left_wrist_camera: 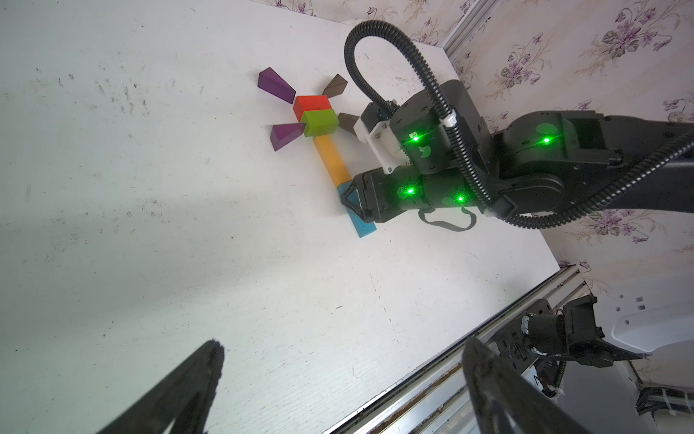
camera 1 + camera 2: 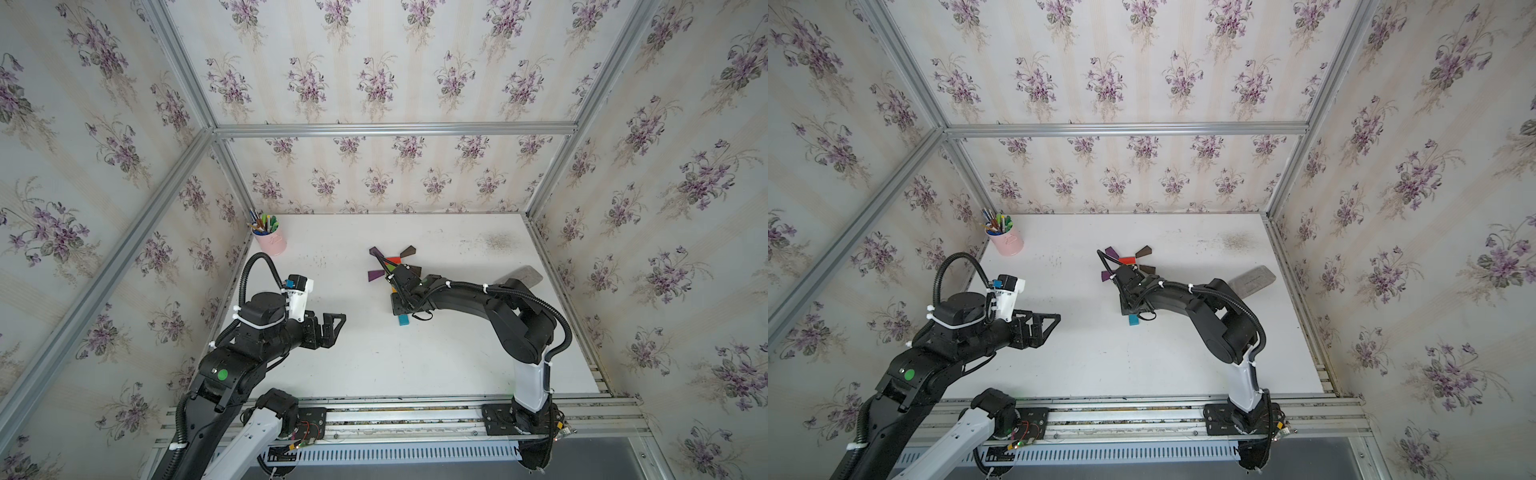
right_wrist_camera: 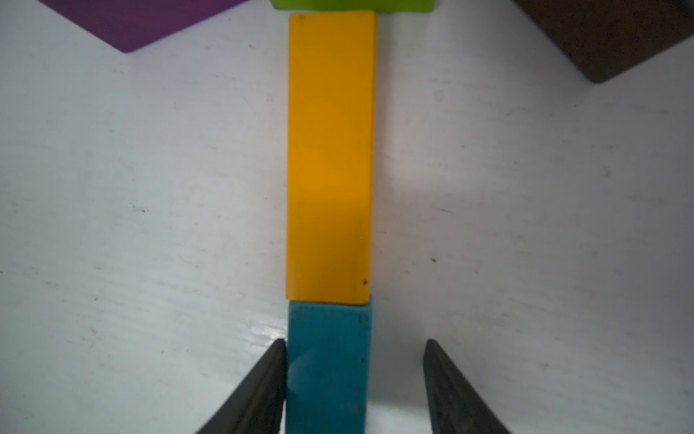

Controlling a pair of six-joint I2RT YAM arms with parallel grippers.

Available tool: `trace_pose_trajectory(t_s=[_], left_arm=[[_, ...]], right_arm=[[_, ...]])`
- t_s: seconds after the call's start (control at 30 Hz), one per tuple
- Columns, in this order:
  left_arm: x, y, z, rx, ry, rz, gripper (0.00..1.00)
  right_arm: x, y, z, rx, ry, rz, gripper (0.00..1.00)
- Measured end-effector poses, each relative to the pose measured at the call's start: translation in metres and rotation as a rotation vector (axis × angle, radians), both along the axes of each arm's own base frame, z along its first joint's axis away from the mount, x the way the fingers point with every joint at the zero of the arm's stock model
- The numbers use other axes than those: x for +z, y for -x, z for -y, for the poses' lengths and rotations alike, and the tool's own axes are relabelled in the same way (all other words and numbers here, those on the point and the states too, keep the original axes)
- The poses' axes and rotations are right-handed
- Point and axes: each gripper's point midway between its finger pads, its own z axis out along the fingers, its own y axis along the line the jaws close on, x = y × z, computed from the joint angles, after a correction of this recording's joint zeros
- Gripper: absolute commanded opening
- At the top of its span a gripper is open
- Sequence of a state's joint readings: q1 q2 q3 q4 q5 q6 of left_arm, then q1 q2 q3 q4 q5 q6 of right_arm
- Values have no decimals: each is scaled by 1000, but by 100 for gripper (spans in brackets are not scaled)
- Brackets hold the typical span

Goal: Assemble a small pinwheel with building blocks
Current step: Assemble the building block at the center of the board, then reset both arms

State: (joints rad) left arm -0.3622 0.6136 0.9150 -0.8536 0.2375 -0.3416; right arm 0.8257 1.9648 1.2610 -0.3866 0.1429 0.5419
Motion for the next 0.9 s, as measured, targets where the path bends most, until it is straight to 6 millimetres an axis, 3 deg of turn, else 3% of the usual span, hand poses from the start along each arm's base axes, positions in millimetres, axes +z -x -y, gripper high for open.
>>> trace_pose_trajectory(t_s=[0.1, 0.3, 0.4, 0.5, 0.6, 0.73, 0.83, 0.9], left_arm=[[-1, -1, 0, -5, -8, 0, 100], [4, -16, -2, -6, -58, 76, 100], [-5, -32, -6, 27, -104, 96, 100], [-33, -50, -17, 97, -174, 110, 100], [-76, -67, -35, 186, -273, 137, 100], [-136, -89, -64, 310, -456, 168, 100], [-158, -108, -79, 352, -593, 167, 100], [-165, -123, -86, 380, -638, 188, 100]], right_arm=[[14, 6, 4, 12, -6, 16, 66], [99, 9, 15, 34, -136, 234, 91], [138, 16, 32, 35, -204, 353, 95], [164, 14, 69, -17, -260, 479, 97], [157, 0, 131, -137, -216, 564, 100], [122, -15, 215, -276, -96, 656, 100], [92, -11, 247, -294, -19, 706, 100], [90, -20, 269, -347, 23, 752, 100]])
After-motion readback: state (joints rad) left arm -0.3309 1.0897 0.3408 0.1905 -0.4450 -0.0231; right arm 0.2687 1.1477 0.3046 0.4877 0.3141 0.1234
